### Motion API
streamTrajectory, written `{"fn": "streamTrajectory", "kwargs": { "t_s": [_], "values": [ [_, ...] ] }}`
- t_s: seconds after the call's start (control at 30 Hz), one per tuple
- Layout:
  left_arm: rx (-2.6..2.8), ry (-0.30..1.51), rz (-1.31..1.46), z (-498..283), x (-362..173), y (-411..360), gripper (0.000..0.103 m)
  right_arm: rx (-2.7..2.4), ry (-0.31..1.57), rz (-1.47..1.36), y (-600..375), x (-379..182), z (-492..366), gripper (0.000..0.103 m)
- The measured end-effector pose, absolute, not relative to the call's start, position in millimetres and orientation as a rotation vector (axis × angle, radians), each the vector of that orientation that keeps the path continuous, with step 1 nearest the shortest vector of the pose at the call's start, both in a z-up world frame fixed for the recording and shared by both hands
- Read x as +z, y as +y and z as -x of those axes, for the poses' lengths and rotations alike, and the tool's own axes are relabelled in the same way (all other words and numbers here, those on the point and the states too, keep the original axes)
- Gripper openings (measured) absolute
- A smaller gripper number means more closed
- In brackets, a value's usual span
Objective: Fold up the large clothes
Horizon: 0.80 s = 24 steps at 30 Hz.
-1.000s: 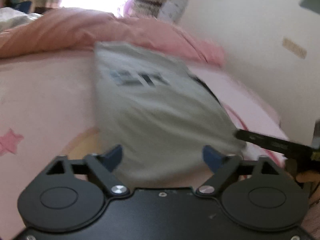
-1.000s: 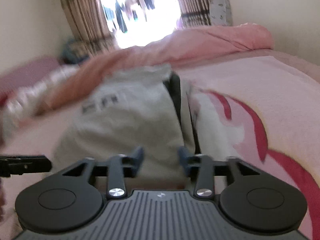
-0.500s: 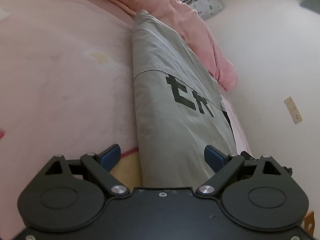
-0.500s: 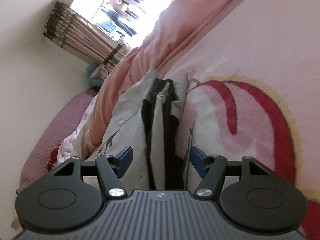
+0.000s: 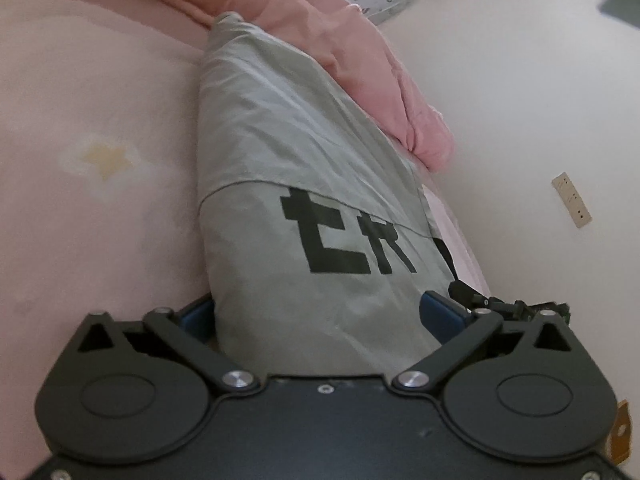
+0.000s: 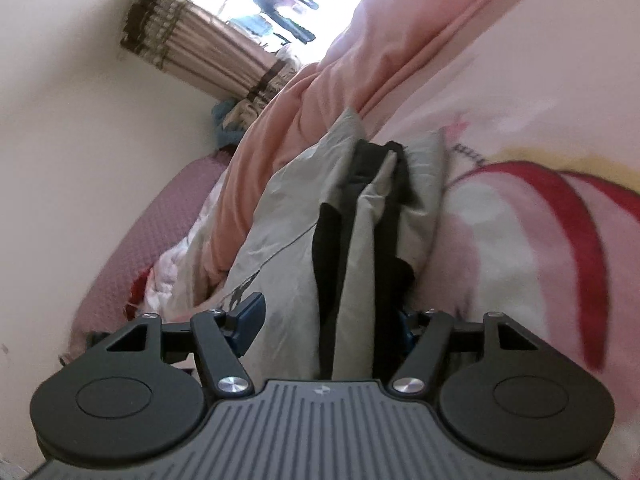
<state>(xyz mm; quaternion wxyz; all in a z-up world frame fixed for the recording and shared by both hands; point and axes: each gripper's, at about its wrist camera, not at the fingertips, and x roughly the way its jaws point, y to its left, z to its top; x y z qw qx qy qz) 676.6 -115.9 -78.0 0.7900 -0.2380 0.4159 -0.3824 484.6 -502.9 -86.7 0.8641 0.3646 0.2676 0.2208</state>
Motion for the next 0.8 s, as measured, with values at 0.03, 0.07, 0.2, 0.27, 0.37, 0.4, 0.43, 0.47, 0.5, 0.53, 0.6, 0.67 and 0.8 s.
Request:
{"fn": "streamTrajectory", "kwargs": {
  "t_s": [0.03,0.07,0.2,0.27,0.37,0.4,0.43,0.47,0.5,0.53,0.6,0.67,0.8],
  "values": [
    [-0.823,0.890,0.510,-678.0,-77.3,-118.8,0.103,0.466,0.561,-0.751,-500.6,-84.8,-485.1,0.085],
    [-0.822,0.888,0.510,-679.8,-77.3,-120.1,0.103,0.465,0.562,-0.740,-497.3,-83.3,-485.7,0.088],
    [-0.807,0.891,0.503,-683.4,-77.7,-126.6,0.102,0.435,0.566,-0.718,-491.6,-80.3,-483.4,0.087],
    [-0.790,0.895,0.505,-683.1,-76.4,-129.7,0.102,0.409,0.569,-0.732,-489.9,-79.2,-479.9,0.079],
    [-0.748,0.898,0.470,-680.6,-73.2,-135.9,0.099,0.376,0.579,-0.767,-488.0,-78.4,-475.9,0.059],
    [-0.725,0.895,0.434,-680.4,-70.9,-144.5,0.095,0.361,0.586,-0.751,-485.9,-76.5,-473.6,0.056],
    [-0.695,0.889,0.384,-676.7,-67.3,-150.5,0.093,0.352,0.583,-0.736,-482.9,-77.2,-473.9,0.051],
    [-0.667,0.879,0.333,-672.9,-64.1,-156.6,0.088,0.341,0.579,-0.724,-481.3,-76.6,-472.6,0.046],
    [-0.648,0.865,0.297,-669.1,-61.9,-161.1,0.084,0.327,0.578,-0.725,-480.5,-75.9,-470.8,0.043],
    [-0.639,0.854,0.281,-666.7,-60.1,-163.5,0.081,0.319,0.573,-0.737,-480.7,-75.2,-469.0,0.039],
    [-0.628,0.835,0.277,-663.8,-55.5,-162.6,0.061,0.308,0.558,-0.746,-478.2,-71.9,-465.8,0.033],
    [-0.632,0.824,0.284,-662.5,-49.7,-157.6,0.047,0.297,0.544,-0.732,-471.7,-65.4,-462.0,0.028],
    [-0.641,0.797,0.247,-652.4,-34.6,-150.4,0.034,0.328,0.514,-0.717,-453.8,-42.0,-450.6,0.022]
  ]
}}
